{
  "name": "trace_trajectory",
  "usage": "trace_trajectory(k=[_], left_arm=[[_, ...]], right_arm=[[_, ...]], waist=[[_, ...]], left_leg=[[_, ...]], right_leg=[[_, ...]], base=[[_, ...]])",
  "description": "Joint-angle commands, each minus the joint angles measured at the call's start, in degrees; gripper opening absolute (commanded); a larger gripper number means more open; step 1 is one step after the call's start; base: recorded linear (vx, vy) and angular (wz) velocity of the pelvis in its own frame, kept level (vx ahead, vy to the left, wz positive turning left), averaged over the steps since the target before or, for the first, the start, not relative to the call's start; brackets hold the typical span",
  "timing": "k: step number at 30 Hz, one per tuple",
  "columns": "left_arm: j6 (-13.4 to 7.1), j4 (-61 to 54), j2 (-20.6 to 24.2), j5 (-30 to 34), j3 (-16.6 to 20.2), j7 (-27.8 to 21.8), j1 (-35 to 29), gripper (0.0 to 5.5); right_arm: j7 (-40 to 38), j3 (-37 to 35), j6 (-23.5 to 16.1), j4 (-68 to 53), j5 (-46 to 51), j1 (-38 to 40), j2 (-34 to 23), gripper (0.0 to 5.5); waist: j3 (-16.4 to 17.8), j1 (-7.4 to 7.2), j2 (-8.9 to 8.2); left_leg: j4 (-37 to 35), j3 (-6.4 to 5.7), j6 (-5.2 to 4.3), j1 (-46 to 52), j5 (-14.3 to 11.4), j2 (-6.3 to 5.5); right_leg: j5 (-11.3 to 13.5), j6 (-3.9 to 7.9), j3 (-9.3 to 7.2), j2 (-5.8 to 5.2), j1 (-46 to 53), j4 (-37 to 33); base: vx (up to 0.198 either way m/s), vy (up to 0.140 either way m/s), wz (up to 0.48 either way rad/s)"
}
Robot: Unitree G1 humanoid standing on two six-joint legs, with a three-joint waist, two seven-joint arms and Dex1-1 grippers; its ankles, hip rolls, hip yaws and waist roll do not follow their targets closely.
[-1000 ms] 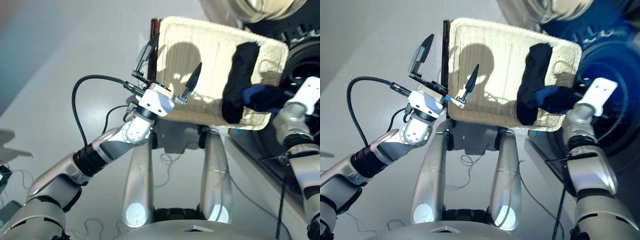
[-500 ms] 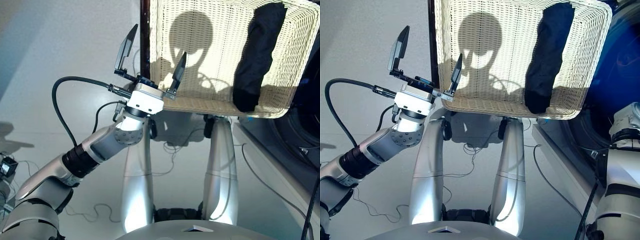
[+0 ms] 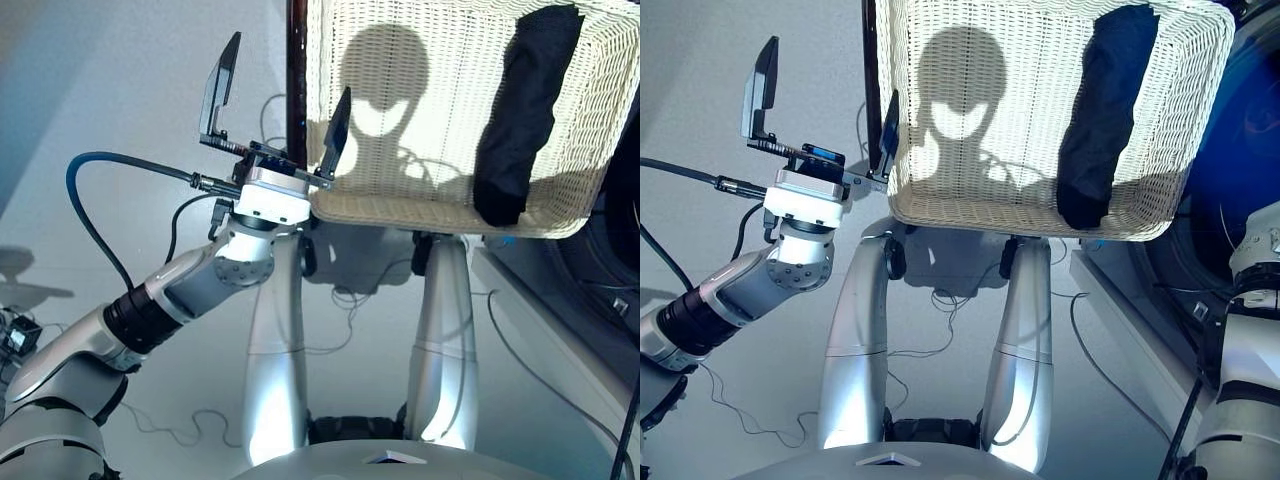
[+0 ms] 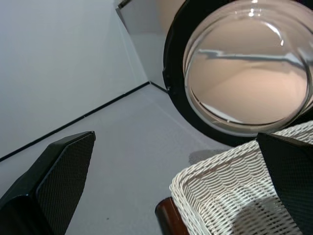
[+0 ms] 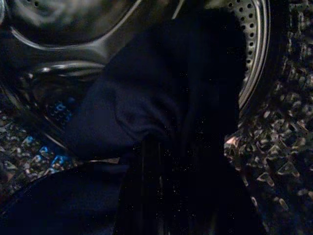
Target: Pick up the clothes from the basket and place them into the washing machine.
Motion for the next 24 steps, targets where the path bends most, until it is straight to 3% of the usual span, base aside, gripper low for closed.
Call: trace_trajectory(k=[1, 2, 9, 14, 19, 24], left_arm=[[-4.02, -5.92, -0.31, -0.64, 1.13, -0.08, 1.93, 5.50], [-3.97, -6.08, -0.36, -1.69, 1.52, -1.23, 2.38, 5.50], [-3.20, -5.69, -1.80, -3.96, 2.37, -4.31, 2.34, 5.50], [-2.39, -5.47, -4.03, -3.94, 3.31, -5.23, 2.75, 5.50], [-1.20, -4.00, -6.58, -2.26, 4.86, -4.59, 3.57, 5.50], [-1.26, -3.36, -7.89, -1.17, 6.17, -3.87, 4.49, 5.50]], right_arm=[[3.37, -2.44, -6.52, 2.17, 6.35, 0.27, -7.93, 0.84], [4.31, -3.02, -5.29, 3.93, 8.38, 0.26, -7.93, 5.50], [10.58, -2.13, -5.10, 5.02, 14.05, -0.51, -5.60, 5.50], [11.90, 0.72, -7.83, -4.10, 11.48, 2.13, 1.14, 5.50], [5.96, 4.35, -13.26, -31.01, -3.36, 11.77, 13.27, 5.50], [3.06, 10.03, -9.62, -48.97, -21.10, 18.97, 20.44, 5.50]], waist=[[-0.95, -2.04, 3.26], [-0.95, -1.89, 3.31], [-0.95, -1.73, 3.19], [-0.95, -2.15, 2.65], [-0.95, -3.73, 1.26], [-0.95, -4.47, 0.37]], left_leg=[[1.12, -0.20, -3.02, 4.51, -5.60, 1.99], [1.15, -0.30, -3.01, 4.64, -5.61, 1.98], [0.59, 0.02, -2.82, 5.15, -5.63, 2.22], [-0.61, 0.51, -2.62, 5.77, -5.26, 2.36], [-1.40, 1.30, -2.03, 6.34, -5.26, 2.47], [-2.36, 1.68, -1.45, 7.34, -5.08, 2.49]], right_leg=[[2.58, -1.06, -1.03, 2.43, 1.42, -3.77], [2.52, -1.11, -1.02, 2.48, 1.62, -3.75], [3.00, -1.23, -1.11, 2.57, 2.37, -4.73], [3.77, -1.34, -0.77, 2.85, 2.97, -6.44], [4.35, -1.53, -0.01, 3.53, 3.61, -7.92], [4.94, -1.57, 0.47, 4.11, 4.07, -9.05]], base=[[0.000, 0.000, 0.000], [0.000, 0.000, 0.000], [0.000, 0.000, 0.000], [0.000, 0.000, 0.000], [0.000, 0.000, 0.000], [0.000, 0.000, 0.000]])
